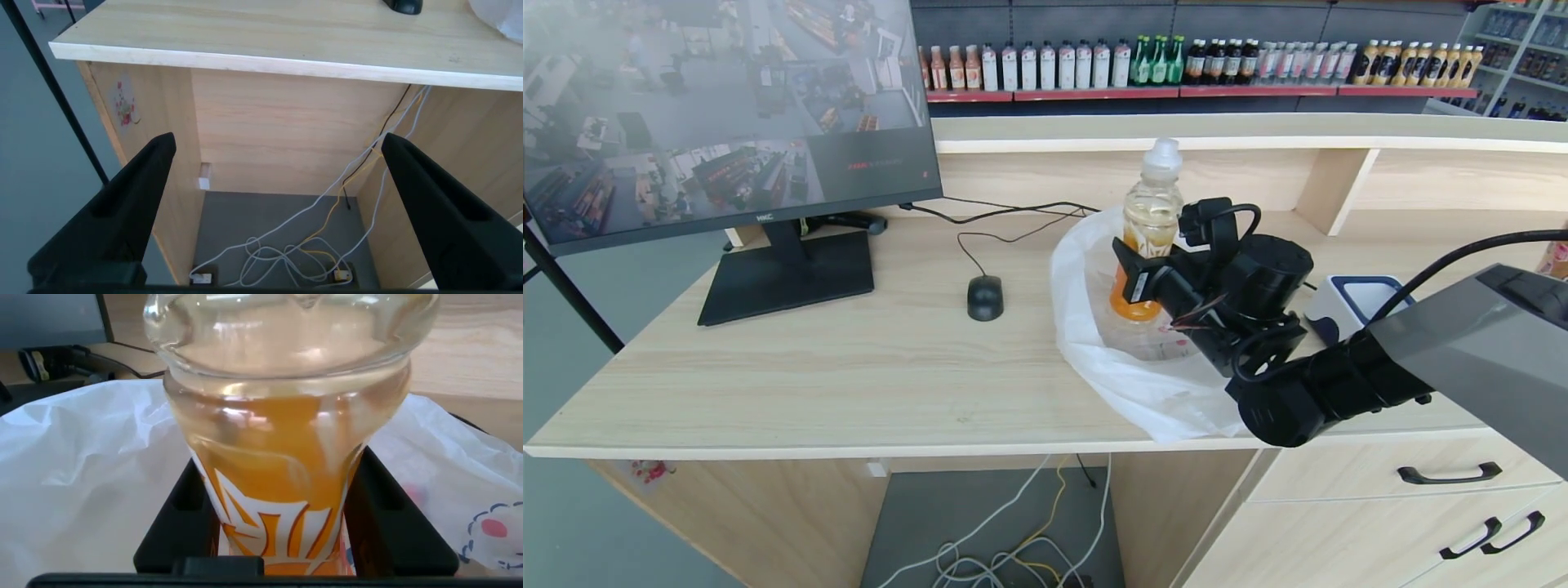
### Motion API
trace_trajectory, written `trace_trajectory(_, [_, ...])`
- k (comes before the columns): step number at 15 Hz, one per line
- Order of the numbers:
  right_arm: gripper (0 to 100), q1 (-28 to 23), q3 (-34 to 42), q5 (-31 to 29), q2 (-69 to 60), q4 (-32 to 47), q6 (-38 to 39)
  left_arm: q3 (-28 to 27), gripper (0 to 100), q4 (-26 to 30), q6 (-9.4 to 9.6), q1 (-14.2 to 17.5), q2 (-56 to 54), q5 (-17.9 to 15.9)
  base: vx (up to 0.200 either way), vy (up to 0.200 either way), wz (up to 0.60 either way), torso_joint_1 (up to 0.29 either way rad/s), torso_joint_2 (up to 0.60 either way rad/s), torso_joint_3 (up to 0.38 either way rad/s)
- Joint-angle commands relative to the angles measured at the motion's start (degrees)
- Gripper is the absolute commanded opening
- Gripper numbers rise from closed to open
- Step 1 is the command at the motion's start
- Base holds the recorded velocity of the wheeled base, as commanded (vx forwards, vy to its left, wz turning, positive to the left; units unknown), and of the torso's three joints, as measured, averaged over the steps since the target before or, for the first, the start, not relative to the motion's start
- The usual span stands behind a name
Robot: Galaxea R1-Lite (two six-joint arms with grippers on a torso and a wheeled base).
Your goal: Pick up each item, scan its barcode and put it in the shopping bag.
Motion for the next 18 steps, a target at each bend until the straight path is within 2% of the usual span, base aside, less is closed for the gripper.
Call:
trace_trajectory(1, [0,0.1,0.2,0.0,0.2,0.2,0.0,0.0,100,0.0,-0.02,0.0,0.0,0.0,0.0,0.0,0.0,0.0,0.0,0.0])
trace_trajectory(7, [0,0.1,0.9,0.1,0.0,0.3,-0.1,0.0,100,0.0,-0.02,0.0,0.0,0.0,0.0,0.0,0.0,0.0,0.0,0.0])
trace_trajectory(8, [100,0.1,1.5,0.1,-0.1,0.3,-0.1,0.0,100,0.0,-0.02,0.0,0.0,0.0,0.0,0.0,0.0,0.0,0.0,0.0])
trace_trajectory(18, [100,0.1,1.8,0.1,-1.1,-2.4,-0.2,0.0,100,0.0,-0.02,0.0,0.0,0.0,0.0,0.0,0.0,0.0,0.0,0.0])
